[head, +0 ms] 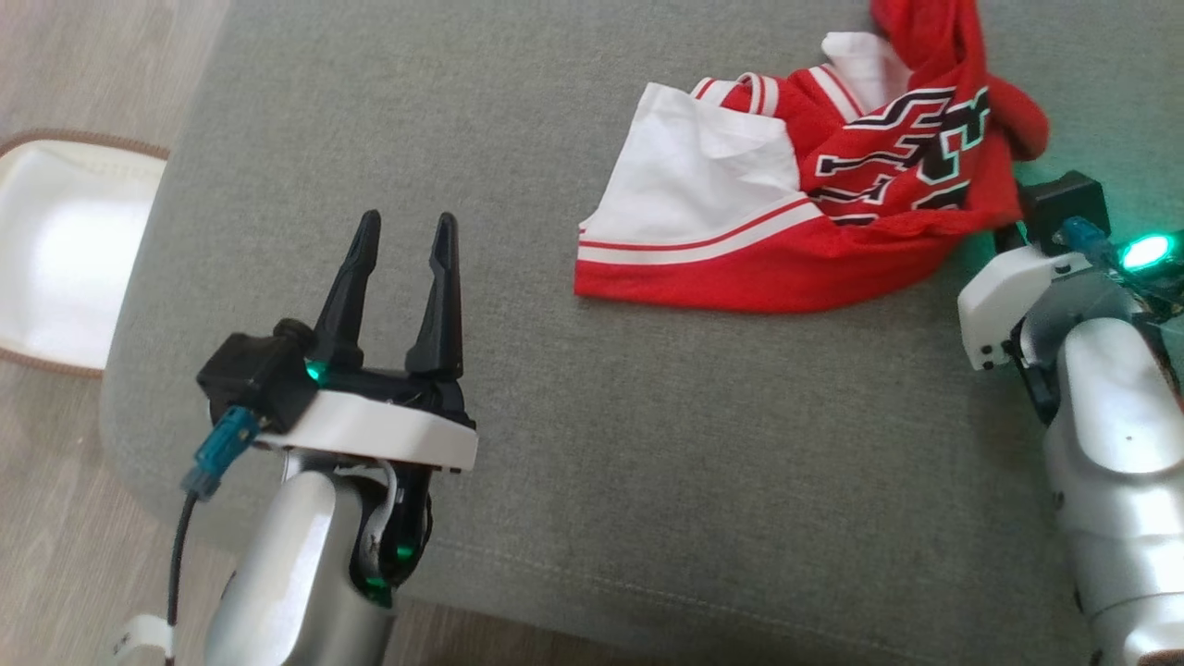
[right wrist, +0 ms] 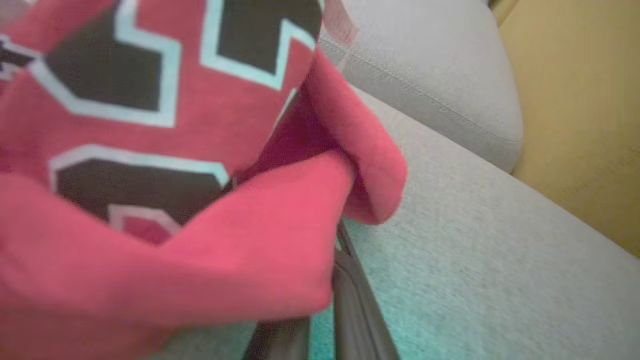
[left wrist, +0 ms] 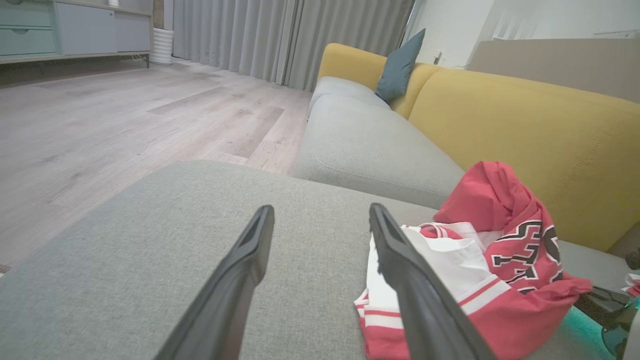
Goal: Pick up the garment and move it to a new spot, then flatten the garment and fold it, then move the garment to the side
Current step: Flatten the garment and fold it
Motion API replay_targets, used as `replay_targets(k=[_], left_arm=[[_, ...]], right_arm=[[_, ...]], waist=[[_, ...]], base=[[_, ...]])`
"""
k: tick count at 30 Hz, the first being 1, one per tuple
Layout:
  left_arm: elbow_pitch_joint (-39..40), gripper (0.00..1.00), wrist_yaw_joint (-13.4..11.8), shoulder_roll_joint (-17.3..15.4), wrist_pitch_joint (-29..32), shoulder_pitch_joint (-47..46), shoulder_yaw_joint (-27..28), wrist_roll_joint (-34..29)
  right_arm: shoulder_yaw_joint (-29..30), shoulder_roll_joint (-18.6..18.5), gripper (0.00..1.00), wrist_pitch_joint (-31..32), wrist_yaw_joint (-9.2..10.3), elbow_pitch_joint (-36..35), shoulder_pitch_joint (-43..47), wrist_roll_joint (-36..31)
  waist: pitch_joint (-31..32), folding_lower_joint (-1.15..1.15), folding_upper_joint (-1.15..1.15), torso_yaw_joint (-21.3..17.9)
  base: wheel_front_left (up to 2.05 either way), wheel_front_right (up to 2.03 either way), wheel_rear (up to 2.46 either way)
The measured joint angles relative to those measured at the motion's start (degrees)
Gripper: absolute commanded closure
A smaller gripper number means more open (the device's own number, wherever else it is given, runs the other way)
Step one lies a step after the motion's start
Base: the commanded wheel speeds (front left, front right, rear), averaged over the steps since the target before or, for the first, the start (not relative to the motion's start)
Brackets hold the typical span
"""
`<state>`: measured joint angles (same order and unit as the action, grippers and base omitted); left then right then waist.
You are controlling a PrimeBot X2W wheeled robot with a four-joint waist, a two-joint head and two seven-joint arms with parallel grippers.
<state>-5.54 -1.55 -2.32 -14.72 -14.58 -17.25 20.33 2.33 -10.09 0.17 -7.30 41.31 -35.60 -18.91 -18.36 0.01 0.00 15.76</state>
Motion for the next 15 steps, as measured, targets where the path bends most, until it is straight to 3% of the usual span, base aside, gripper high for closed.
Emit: replay_targets(k=[5,11,15], left_arm=[[-0.07,0.0,0.01,0.0,0.0,0.24,0.55,-0.01],[-0.11,0.0,-0.04,0.0,0.0,0.75,0.93,-0.01],[-0.09,0.0,-0.71,-0.02,0.0,2.79,0.98,-0.01]], right_arm=[[-0.94,-0.26,1.0,-0.94,0.0,0.11,0.0,-2.2],[-5.41,-3.18,1.0,0.59,0.0,-0.97,0.04,-2.96],[-12.4,-6.91,1.0,4.26,0.0,-2.34,0.13,-2.57]], waist=[[2.1,0.0,0.0,-2.12],[5.37,-0.01,0.0,-4.89],[8.29,-0.01,0.0,-7.08]], base=[[0.0,0.0,0.0],[0.0,0.0,0.0],[0.0,0.0,0.0]])
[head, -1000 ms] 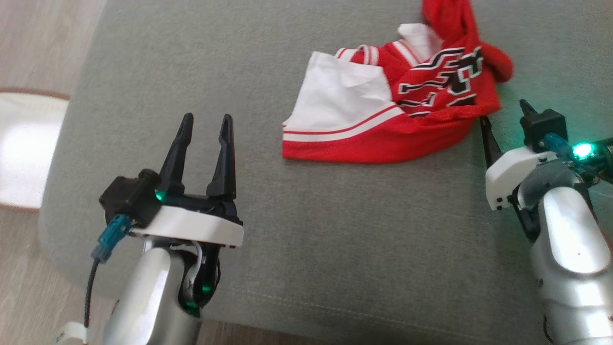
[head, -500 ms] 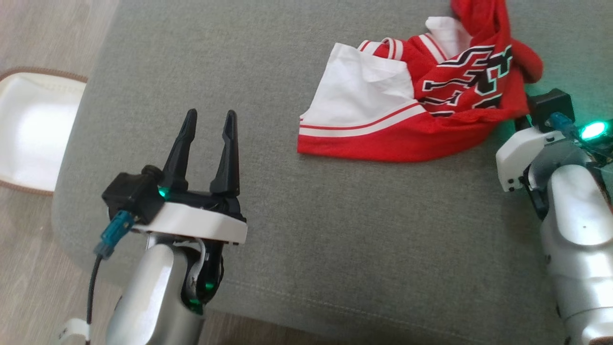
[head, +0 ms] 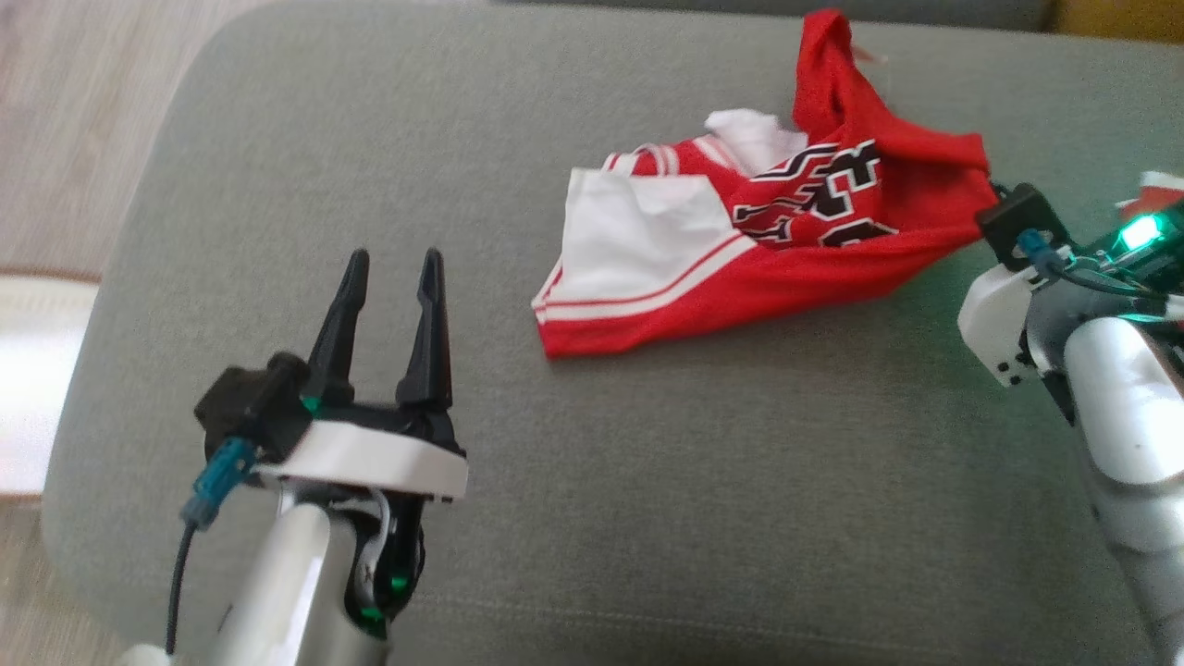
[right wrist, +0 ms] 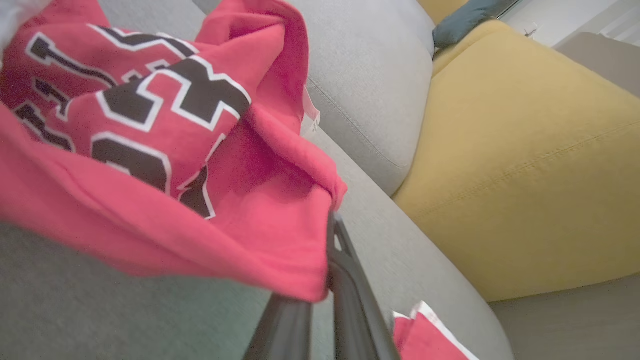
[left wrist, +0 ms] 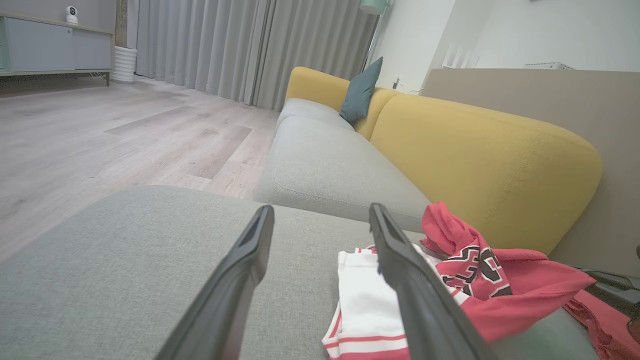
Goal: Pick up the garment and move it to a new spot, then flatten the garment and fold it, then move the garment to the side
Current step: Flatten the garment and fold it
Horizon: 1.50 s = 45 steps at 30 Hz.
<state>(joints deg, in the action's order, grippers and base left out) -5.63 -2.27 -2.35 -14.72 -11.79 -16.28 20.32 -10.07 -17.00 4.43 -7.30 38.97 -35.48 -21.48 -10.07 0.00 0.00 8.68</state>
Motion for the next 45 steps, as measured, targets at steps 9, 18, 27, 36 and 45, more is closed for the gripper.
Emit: replay_targets(k=[9,18,27,36,45], left_arm=[[0.25,0.0,-1.31,-0.04,0.0,2.92,-0.01,0.6],[0.77,0.0,-1.77,-0.08,0.0,5.43,-0.07,0.62],[1.05,0.0,-1.75,-0.09,0.0,5.45,-0.09,0.51],[1.04,0.0,-1.25,-0.09,0.0,5.48,0.13,-0.14],[-0.64,0.0,0.97,-0.13,0.0,3.53,-2.08,-1.32]], right_arm=[[-16.38,-13.68,1.0,16.14,0.0,-8.1,3.58,11.52],[-28.8,-26.03,1.0,30.76,0.0,-27.92,11.11,28.19],[-27.3,-27.57,0.0,32.49,0.0,-33.38,18.0,34.17],[-6.36,-19.92,0.0,31.89,0.0,-37.93,24.81,30.02],[11.2,6.08,0.0,15.62,0.0,-43.92,30.76,23.5]], waist=[[5.14,0.0,0.0,-4.15],[7.59,0.0,0.0,-7.08],[7.82,0.0,0.0,-8.13],[7.71,0.0,0.0,-9.38],[4.92,0.0,0.0,-10.72]], base=[[0.0,0.0,0.0],[0.0,0.0,0.0],[0.0,0.0,0.0],[0.0,0.0,0.0],[0.0,0.0,0.0]])
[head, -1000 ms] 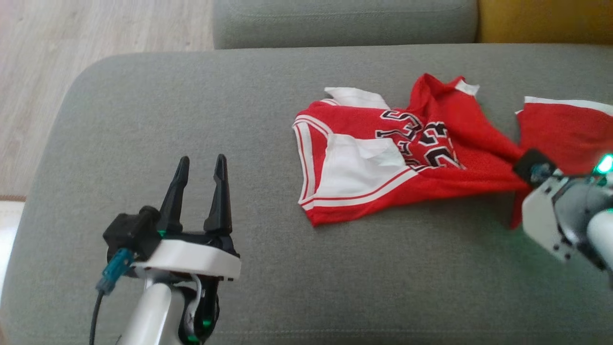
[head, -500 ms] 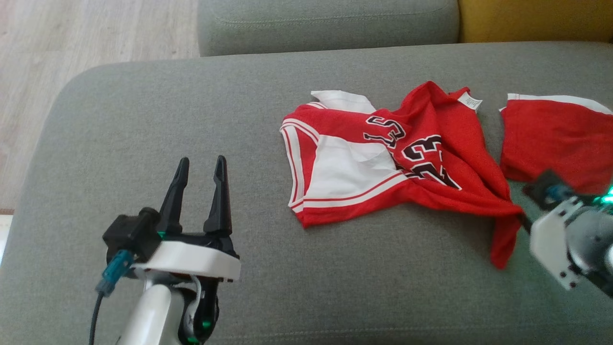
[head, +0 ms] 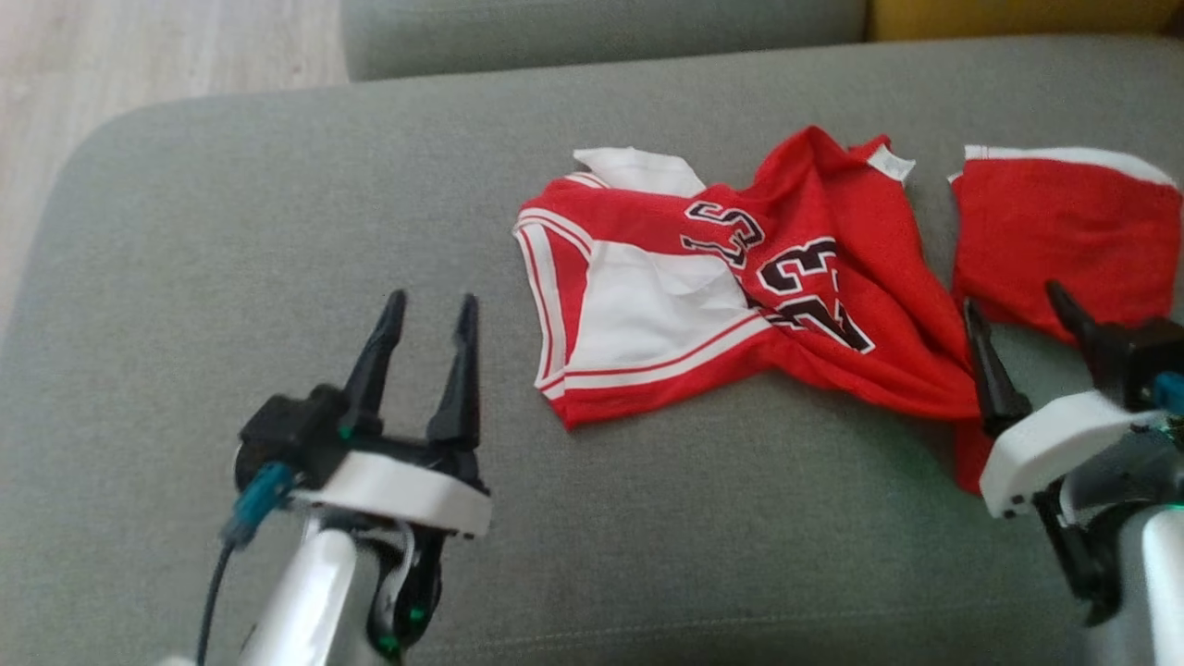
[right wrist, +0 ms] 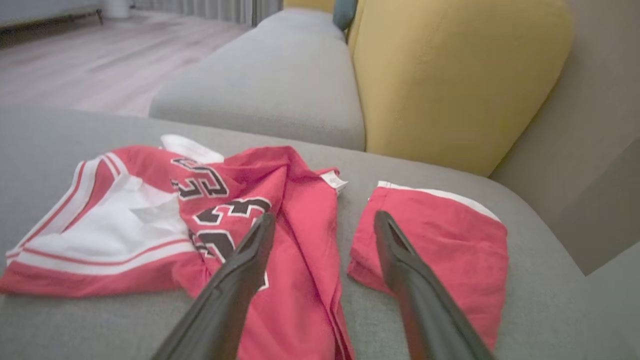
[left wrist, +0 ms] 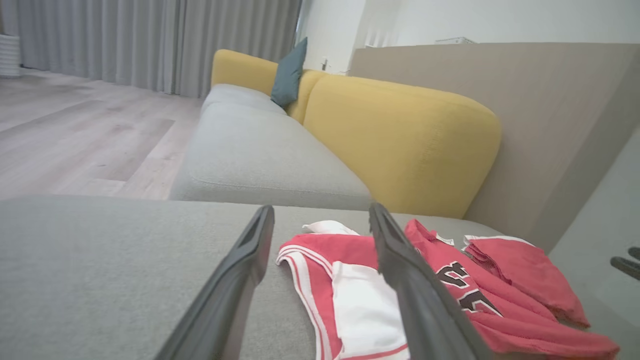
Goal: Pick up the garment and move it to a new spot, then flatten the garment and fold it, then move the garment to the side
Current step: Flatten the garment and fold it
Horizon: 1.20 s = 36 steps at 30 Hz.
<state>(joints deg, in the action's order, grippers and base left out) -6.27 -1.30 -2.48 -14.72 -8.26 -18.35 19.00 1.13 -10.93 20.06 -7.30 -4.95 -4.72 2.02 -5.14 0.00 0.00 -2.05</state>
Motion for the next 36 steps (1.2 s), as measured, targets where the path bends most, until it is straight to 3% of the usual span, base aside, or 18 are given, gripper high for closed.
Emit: replay_targets(k=[3,7,17,25,36], left_arm=[[-3.24,0.0,1.34,0.0,0.0,-3.38,-1.71,-1.26],[-11.46,0.0,3.15,0.03,0.13,-10.01,-4.35,-3.23],[-29.71,0.0,4.92,-0.05,5.13,-26.43,-8.86,-8.24],[-41.7,0.0,5.92,-0.49,4.58,-34.96,-10.01,-9.36],[-49.15,0.0,7.3,-0.26,1.91,-38.36,-11.9,-9.69]], right_arm=[[1.89,4.55,0.0,-5.53,0.0,-0.45,-0.11,-2.35],[2.25,7.15,0.0,-10.23,0.0,-0.13,-0.59,-3.39],[2.47,8.2,0.0,-13.99,0.0,1.7,-2.88,-3.66],[2.08,8.22,0.0,-15.11,0.0,3.27,-3.58,-2.43],[2.15,8.24,0.0,-16.04,0.0,4.03,-4.29,-1.67]], waist=[[-1.7,0.0,0.0,-0.9],[-4.3,0.0,0.0,-2.51],[-10.2,0.01,0.0,-6.7],[-13.95,0.01,0.0,-9.47],[-14.73,0.01,0.0,-10.58]], base=[[0.0,0.0,0.0],[0.0,0.0,0.0],[0.0,0.0,0.0],[0.0,0.0,0.0],[0.0,0.0,0.0]])
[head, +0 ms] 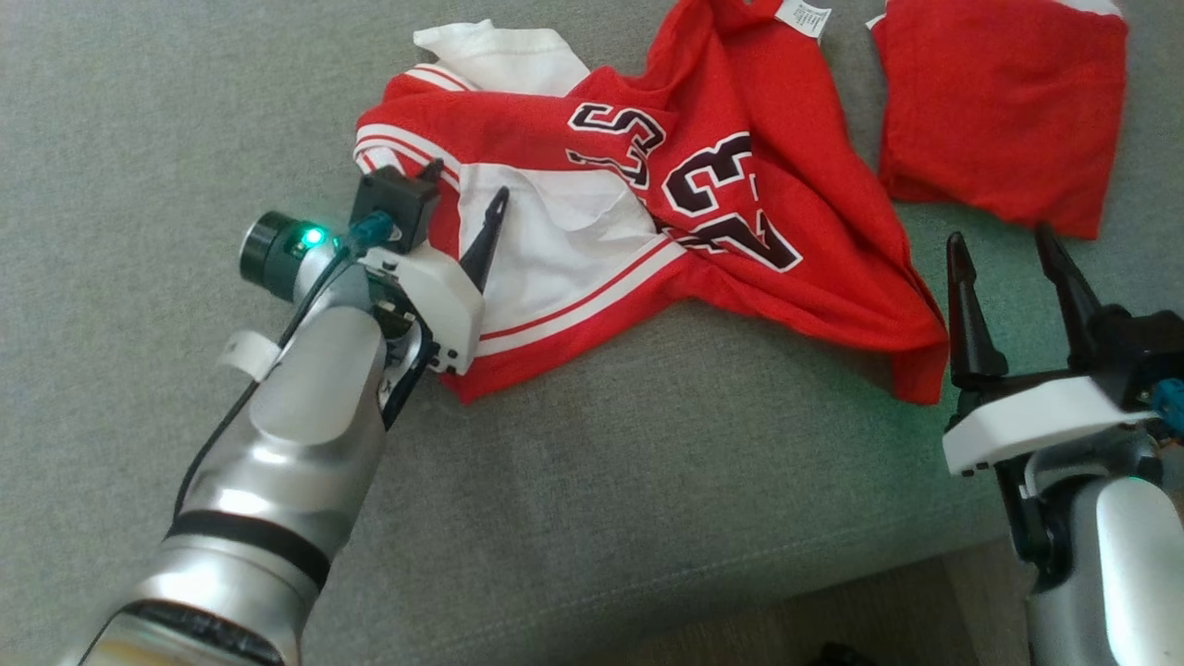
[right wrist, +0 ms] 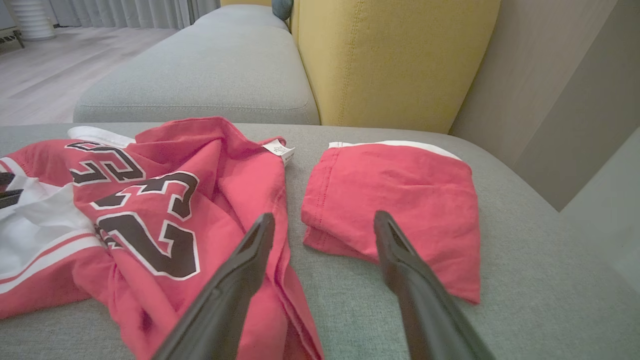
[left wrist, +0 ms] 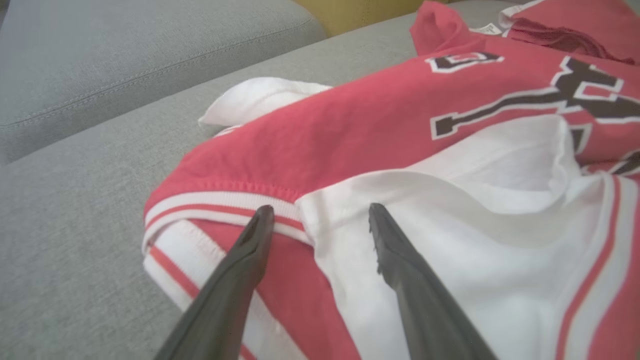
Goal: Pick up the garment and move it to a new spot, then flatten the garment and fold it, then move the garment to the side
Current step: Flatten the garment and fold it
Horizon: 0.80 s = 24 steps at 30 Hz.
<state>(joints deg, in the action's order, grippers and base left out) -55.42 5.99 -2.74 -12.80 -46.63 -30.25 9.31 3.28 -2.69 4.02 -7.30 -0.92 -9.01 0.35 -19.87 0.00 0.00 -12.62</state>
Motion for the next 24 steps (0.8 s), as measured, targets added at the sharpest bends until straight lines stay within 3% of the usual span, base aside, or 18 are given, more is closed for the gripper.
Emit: replay_targets(k=[1,2,4,14,19,24], left_arm=[[-0.47,0.0,0.1,0.01,-0.18,-0.07,-0.36,0.01],[-0.76,0.52,0.14,0.05,-0.42,-0.1,-0.57,0.04],[-1.29,0.97,0.62,0.09,-0.73,-0.37,-1.18,0.32],[-0.2,1.0,0.54,0.38,-1.42,-1.04,-2.0,2.19],[9.02,1.0,-1.38,-0.75,-1.48,-1.02,1.23,2.46],[18.95,1.0,-3.28,-4.05,-1.51,-1.02,5.66,2.43]], right_arm=[[0.09,0.0,0.0,0.0,0.0,0.07,0.0,0.0],[0.18,0.0,0.0,0.0,0.0,0.12,0.0,0.0],[0.35,0.0,0.0,0.0,0.0,0.24,0.0,0.0],[1.13,0.01,0.0,0.01,0.0,0.78,0.01,-0.02],[2.05,0.02,0.0,0.01,0.0,1.1,0.01,-0.22],[2.59,0.02,0.0,0.02,0.0,1.89,-0.02,-0.34]], waist=[[0.0,0.0,0.0,0.0],[-0.01,0.0,0.0,0.01],[-0.01,0.0,0.0,0.04],[0.5,0.0,0.0,0.8],[1.88,0.0,0.0,1.98],[3.89,0.0,0.0,3.4]], base=[[0.0,0.0,0.0],[0.0,0.0,0.0],[0.0,0.0,0.0],[0.0,0.0,0.0],[0.0,0.0,0.0],[0.0,0.0,0.0]])
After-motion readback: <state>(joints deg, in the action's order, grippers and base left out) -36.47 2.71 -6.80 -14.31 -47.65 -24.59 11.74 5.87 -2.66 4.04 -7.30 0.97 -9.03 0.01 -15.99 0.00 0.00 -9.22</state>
